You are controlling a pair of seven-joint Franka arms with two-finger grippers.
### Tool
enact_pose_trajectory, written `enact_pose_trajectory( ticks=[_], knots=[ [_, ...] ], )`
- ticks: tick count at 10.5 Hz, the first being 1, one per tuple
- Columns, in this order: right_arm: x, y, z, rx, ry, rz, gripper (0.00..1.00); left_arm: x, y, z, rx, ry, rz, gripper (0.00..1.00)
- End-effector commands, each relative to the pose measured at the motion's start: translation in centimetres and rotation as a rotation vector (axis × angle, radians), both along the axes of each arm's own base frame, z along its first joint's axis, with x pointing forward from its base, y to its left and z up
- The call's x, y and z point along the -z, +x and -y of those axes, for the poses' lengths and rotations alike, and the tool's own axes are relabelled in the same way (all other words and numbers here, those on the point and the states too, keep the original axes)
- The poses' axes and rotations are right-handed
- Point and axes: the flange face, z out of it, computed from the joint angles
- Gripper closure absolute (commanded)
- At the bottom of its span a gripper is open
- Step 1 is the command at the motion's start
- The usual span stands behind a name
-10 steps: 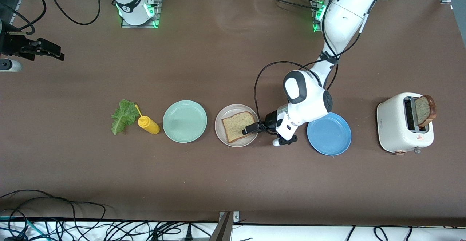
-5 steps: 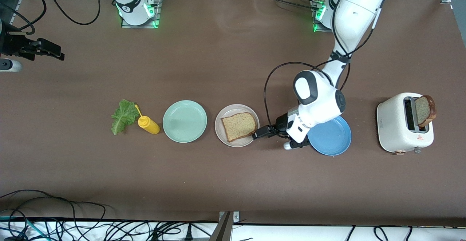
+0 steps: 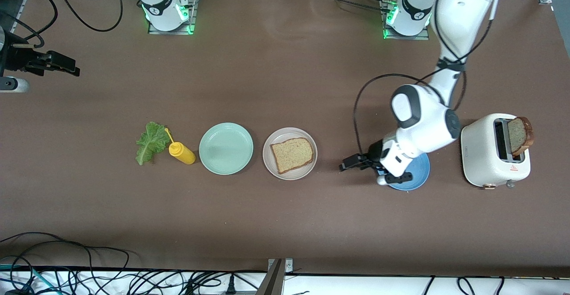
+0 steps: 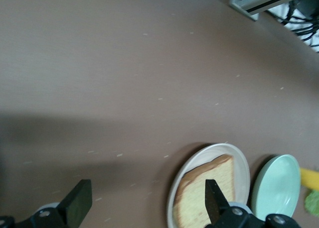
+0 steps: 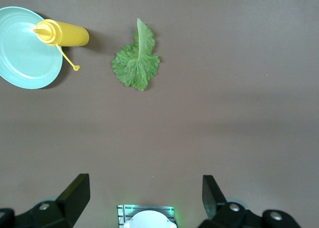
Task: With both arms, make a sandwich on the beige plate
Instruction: 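Withdraw the left gripper toward the toaster while the right gripper reaches the lettuce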
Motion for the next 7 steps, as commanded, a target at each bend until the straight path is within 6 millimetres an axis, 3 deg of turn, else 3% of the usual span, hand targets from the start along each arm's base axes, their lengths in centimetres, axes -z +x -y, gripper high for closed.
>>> enact_pose_trajectory(
  ticks=[1, 4, 5, 7],
  knots=[
    [-0.5, -0.1, 0.0, 0.006, 0.003, -0.001, 0.0, -2.9, -1.0, -4.2, 0.076, 0.089, -0.037, 0.0],
    [0.6, 0.3, 0.3, 0.009, -0.003, -0.014, 0.0, -5.0, -0.8, -8.9, 0.11, 0.177, -0.051, 0.0],
    [3.3, 1.8, 0.8, 0.022, 0.0, -0.043, 0.0, -5.8, -1.0, -10.0, 0.129, 0.204, -0.063, 0.0],
    [6.0, 4.2, 1.0, 0.019, -0.013, 0.008, 0.0, -8.0, -1.7, -12.1, 0.171, 0.273, -0.085, 0.0]
  ],
)
